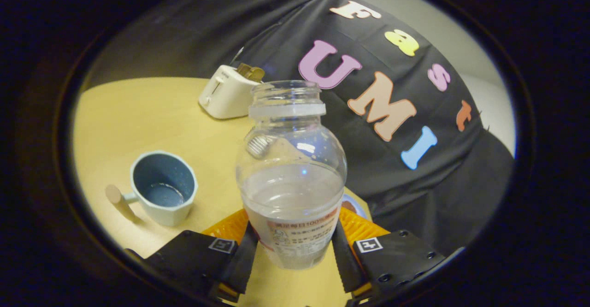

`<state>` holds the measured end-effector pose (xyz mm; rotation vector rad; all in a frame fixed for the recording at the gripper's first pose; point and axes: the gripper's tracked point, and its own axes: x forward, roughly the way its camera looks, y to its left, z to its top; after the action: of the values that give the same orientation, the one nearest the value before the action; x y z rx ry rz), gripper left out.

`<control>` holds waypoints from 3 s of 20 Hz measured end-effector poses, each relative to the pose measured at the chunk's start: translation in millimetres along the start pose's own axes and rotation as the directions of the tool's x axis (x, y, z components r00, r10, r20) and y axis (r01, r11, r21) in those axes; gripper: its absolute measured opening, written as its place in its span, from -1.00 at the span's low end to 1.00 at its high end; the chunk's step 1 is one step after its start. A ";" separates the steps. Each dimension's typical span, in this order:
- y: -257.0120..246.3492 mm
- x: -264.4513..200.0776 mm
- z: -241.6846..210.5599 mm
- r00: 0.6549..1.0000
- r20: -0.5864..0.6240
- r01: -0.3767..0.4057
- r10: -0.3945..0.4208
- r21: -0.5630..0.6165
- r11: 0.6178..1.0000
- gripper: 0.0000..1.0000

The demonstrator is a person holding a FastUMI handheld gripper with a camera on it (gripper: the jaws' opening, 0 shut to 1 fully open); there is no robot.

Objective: Take the bottle from table, then pour the juice into the cup, finally place the bottle on the coaster

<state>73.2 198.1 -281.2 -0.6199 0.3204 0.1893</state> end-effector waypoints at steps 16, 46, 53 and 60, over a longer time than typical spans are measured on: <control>9.0 105.8 -2.9 0.991 0.089 -0.129 0.098 0.492 0.861 0.59; 9.5 88.8 -39.4 0.982 0.149 -0.182 0.115 0.607 0.774 0.94; -0.7 27.5 -21.5 0.971 0.205 -0.223 0.122 0.606 0.763 0.92; -27.7 -18.8 -4.5 0.968 0.241 -0.204 0.075 0.568 0.797 0.90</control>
<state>62.0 171.7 -263.1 0.0501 0.2044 0.2801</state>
